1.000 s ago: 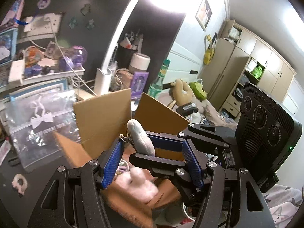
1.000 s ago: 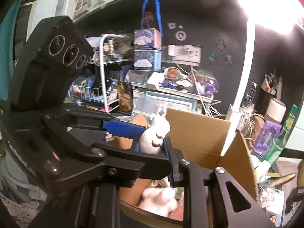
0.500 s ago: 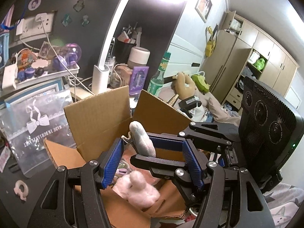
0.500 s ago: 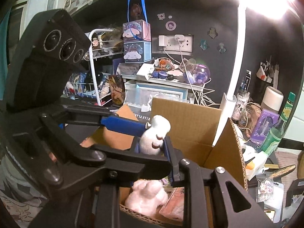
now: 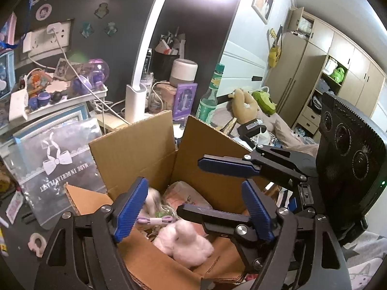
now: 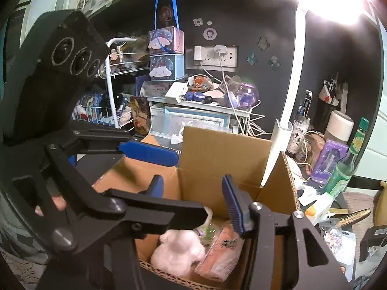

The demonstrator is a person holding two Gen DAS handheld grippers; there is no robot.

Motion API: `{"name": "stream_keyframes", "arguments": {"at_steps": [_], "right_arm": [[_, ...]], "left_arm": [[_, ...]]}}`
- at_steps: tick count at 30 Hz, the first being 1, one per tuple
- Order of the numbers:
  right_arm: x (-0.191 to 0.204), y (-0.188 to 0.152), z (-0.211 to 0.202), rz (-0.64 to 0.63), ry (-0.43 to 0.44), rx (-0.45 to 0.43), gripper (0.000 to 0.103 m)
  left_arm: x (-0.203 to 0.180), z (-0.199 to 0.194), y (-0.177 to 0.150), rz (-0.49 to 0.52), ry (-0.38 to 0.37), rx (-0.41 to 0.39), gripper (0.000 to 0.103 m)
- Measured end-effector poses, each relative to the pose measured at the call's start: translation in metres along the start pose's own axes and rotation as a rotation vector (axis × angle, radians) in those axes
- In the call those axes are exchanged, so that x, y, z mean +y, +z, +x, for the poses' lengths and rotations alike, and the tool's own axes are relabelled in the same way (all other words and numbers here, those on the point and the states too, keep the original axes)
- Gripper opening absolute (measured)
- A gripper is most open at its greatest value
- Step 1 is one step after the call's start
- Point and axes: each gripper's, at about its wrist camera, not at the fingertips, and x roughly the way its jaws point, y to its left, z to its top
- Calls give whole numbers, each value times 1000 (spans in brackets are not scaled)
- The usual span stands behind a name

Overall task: Organize objects
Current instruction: 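Carry the figurine into the cardboard box and open the right tool, then move the right tool to the tape roll in the pink dispenser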

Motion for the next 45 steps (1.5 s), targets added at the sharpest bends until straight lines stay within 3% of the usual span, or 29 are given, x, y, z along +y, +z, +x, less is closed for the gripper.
{"name": "stream_keyframes", "arguments": {"at_steps": [11, 22, 33, 45], "right_arm": [[12, 2, -7, -17, -4, -10, 51], [50, 14, -17, -74, 11, -29, 55], [116, 30, 1, -163, 84, -18, 56], [189, 30, 69, -238, 210, 100, 56]], "left_arm": [[-1, -18, -5, 6, 13, -29, 84], [9, -64, -24, -13, 25, -107, 87], [54, -125, -64, -104, 90, -193, 90], [141, -163, -123, -297, 175, -220, 90]]}}
